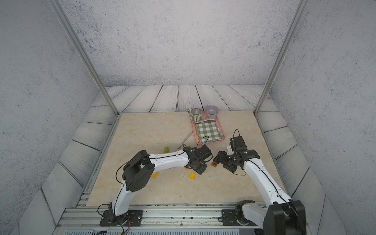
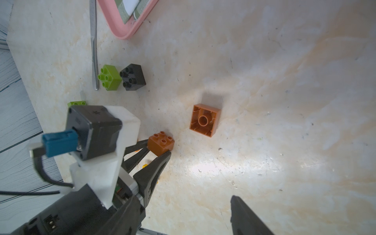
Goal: Assemble the letter r with lego
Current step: Pick up the lego brick from the center of the board.
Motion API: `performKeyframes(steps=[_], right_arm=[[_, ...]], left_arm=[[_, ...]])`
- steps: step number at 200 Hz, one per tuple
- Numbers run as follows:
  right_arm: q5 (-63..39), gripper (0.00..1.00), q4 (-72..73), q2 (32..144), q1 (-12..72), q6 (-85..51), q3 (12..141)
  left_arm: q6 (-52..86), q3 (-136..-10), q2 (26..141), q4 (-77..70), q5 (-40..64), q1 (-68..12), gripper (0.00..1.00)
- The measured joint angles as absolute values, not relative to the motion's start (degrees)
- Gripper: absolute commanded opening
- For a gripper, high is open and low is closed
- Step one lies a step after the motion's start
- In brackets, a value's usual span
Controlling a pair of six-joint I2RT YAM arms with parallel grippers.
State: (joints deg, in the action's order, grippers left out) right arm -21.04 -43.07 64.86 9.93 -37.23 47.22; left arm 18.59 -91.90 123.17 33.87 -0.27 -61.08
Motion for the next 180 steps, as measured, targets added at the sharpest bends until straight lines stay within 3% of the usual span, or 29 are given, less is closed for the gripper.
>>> performKeyframes(steps=[13, 29, 77, 117, 147, 180], right_arm=[[-20.91, 0.78, -43.13, 64.40, 9.93, -37.17, 47.24], [-20.75, 0.82, -43.35, 63.42, 9.93, -36.49, 47.44], [-21.85, 0.86, -45.34, 61.14, 9.93, -33.87, 54.06], [-34.87, 0.86, -42.83, 61.04, 10.85, -32.93, 58.22], [-36.12, 0.85, -45.56, 63.26, 20.67, -30.61, 66.46], [-33.98, 0.81, -46.41, 62.94, 30.09, -29.98, 71.48]], left_arm=[[18.37, -91.88, 123.11, 33.61, -0.14, -61.08, 0.09], [18.00, -90.76, 121.84, 32.91, -0.21, -61.08, 0.00], [15.05, -76.44, 98.91, 26.09, -2.92, -61.08, 0.00], [4.82, -56.51, 72.03, 6.63, 0.95, -60.58, 0.00], [-6.57, -42.87, 61.04, -4.93, 7.40, -60.64, 0.00], [-13.87, -40.80, 58.13, -6.31, 8.19, -60.77, 0.00]])
